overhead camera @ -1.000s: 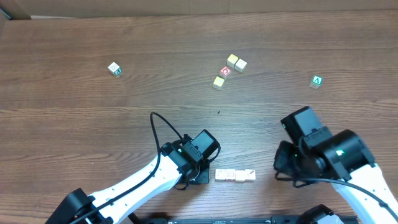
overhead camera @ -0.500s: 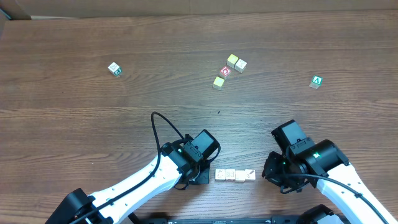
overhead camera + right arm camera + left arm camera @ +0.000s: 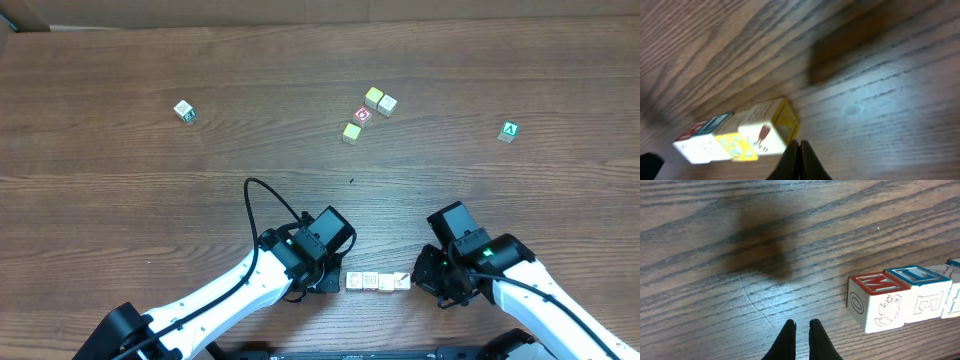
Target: Flip 4 blocks
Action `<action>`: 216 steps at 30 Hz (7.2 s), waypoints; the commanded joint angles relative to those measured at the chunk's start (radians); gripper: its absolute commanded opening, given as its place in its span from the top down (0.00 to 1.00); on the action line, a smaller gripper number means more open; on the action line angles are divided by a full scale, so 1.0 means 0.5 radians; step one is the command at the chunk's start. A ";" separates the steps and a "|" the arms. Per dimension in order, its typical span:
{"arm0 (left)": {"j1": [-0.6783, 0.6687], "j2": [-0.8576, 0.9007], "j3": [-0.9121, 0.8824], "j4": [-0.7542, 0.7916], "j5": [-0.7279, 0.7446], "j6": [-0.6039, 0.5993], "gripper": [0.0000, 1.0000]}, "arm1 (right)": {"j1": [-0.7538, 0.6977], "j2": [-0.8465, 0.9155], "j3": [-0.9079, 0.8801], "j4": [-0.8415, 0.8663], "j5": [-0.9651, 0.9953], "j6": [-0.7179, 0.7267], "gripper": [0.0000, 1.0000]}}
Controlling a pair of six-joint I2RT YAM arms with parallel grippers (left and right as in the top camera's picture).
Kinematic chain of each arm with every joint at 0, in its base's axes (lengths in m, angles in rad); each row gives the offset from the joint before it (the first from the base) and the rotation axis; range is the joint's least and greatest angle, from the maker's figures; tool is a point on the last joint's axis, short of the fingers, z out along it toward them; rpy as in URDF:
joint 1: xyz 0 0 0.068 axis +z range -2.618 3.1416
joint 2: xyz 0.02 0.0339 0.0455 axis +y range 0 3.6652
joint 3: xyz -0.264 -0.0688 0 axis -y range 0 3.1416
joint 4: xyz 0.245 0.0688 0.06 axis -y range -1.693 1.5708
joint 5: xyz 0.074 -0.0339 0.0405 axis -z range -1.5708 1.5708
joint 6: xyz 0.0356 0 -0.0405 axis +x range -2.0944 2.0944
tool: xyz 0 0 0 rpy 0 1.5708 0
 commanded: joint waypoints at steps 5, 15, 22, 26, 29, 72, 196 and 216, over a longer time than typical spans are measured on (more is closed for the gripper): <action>0.008 -0.027 -0.011 0.005 -0.002 0.063 0.96 | -0.004 0.134 -0.011 0.070 0.220 0.011 0.96; 0.008 -0.026 -0.011 0.011 -0.138 0.075 0.96 | 0.002 0.253 -0.011 0.108 0.213 0.002 0.96; 0.008 -0.024 -0.011 0.018 -0.158 0.092 0.96 | 0.002 0.261 -0.012 0.153 0.041 -0.108 0.96; 0.008 -0.023 -0.011 0.017 -0.152 0.091 0.96 | 0.002 0.261 -0.012 0.165 -0.026 -0.164 0.96; 0.008 -0.012 -0.011 0.020 -0.148 0.090 0.96 | 0.002 0.261 -0.012 0.176 -0.098 -0.269 0.96; 0.012 0.301 -0.011 0.369 0.230 0.019 0.96 | 0.146 0.261 -0.012 0.158 -0.139 -0.233 0.96; 0.013 0.301 -0.011 0.436 -0.243 1.421 0.96 | 0.420 0.262 -0.037 0.204 -0.296 0.326 0.96; 0.030 0.301 -0.011 0.435 -0.293 1.403 0.96 | 0.420 0.288 -0.038 0.272 -0.279 0.324 0.96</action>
